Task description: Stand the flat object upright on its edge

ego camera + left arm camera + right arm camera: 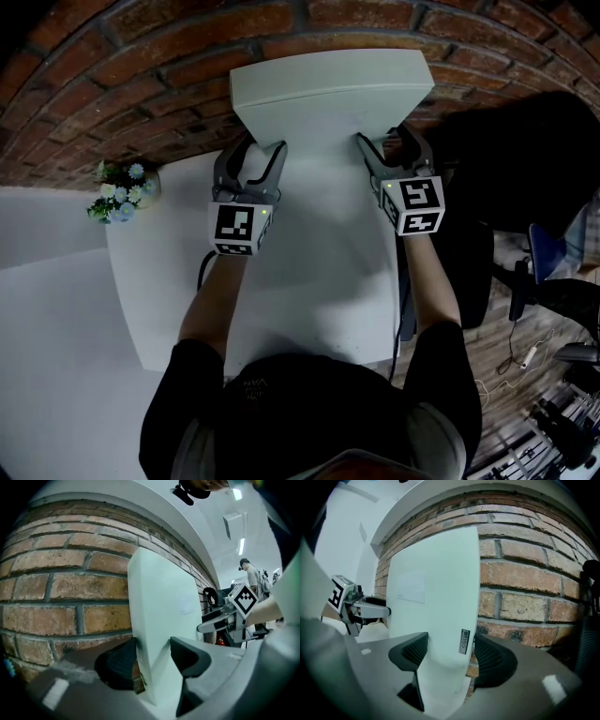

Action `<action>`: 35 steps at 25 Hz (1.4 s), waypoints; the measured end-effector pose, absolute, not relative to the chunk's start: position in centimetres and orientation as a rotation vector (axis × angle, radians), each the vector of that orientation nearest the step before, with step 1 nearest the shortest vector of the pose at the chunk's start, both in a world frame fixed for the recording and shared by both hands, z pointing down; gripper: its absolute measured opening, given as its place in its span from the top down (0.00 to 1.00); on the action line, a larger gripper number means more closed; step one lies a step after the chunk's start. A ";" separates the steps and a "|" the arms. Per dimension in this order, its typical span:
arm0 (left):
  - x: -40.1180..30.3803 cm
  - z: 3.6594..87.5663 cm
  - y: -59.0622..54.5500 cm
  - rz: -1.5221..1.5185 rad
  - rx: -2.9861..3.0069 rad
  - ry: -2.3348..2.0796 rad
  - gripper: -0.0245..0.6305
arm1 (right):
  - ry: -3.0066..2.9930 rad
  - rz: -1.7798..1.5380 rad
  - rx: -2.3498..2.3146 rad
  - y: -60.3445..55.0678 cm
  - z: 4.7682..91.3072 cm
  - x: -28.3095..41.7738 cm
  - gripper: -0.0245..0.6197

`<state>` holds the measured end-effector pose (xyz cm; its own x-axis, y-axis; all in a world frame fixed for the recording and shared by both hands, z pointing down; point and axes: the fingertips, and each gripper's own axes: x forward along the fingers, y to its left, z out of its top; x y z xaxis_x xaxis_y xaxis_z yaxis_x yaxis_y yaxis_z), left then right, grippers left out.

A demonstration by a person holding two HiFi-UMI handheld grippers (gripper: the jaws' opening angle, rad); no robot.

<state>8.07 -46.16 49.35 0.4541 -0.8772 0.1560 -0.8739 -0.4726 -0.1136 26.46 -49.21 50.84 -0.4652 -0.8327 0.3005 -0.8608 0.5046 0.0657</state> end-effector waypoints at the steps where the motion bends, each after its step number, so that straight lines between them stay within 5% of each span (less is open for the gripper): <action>1: 8.1 49.3 -46.2 -0.297 -2.667 1.608 0.61 | -2.451 0.135 1.434 -49.2 50.8 26.4 0.47; 29: 7.8 47.7 -42.8 -0.275 -2.761 1.592 0.61 | -2.447 0.170 1.528 -45.3 48.9 27.1 0.43; 35: 7.7 46.4 -40.8 -0.273 -2.764 1.559 0.61 | -2.464 0.132 1.519 -43.1 47.5 26.6 0.58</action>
